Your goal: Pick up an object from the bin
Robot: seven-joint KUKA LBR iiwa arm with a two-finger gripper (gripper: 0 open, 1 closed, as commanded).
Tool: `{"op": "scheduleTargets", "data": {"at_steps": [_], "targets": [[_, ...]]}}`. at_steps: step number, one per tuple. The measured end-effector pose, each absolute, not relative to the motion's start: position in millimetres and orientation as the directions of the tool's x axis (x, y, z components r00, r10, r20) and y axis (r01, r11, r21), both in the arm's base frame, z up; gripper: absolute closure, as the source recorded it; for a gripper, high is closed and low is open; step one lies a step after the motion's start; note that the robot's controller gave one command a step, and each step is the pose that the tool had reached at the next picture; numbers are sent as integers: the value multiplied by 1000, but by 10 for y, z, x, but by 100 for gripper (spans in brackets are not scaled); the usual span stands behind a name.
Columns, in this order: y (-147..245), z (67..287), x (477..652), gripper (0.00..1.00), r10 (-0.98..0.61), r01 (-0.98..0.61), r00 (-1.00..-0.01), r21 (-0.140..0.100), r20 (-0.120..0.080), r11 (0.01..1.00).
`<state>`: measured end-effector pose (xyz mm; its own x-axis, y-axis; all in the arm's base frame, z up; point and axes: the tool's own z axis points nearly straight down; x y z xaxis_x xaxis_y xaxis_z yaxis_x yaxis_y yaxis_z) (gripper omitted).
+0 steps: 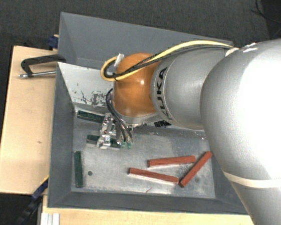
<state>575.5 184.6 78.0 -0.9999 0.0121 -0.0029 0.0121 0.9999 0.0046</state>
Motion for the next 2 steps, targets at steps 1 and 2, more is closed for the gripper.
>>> {"op": "scheduleTargets", "data": {"at_steps": [1, 2], "targets": [[1845, 780, 5755, 100, 12, 12, -1000, 5, -3, 1000], [1847, 783, 5756, 100, 12, 12, -1000, 4, -4, 1000]]}}
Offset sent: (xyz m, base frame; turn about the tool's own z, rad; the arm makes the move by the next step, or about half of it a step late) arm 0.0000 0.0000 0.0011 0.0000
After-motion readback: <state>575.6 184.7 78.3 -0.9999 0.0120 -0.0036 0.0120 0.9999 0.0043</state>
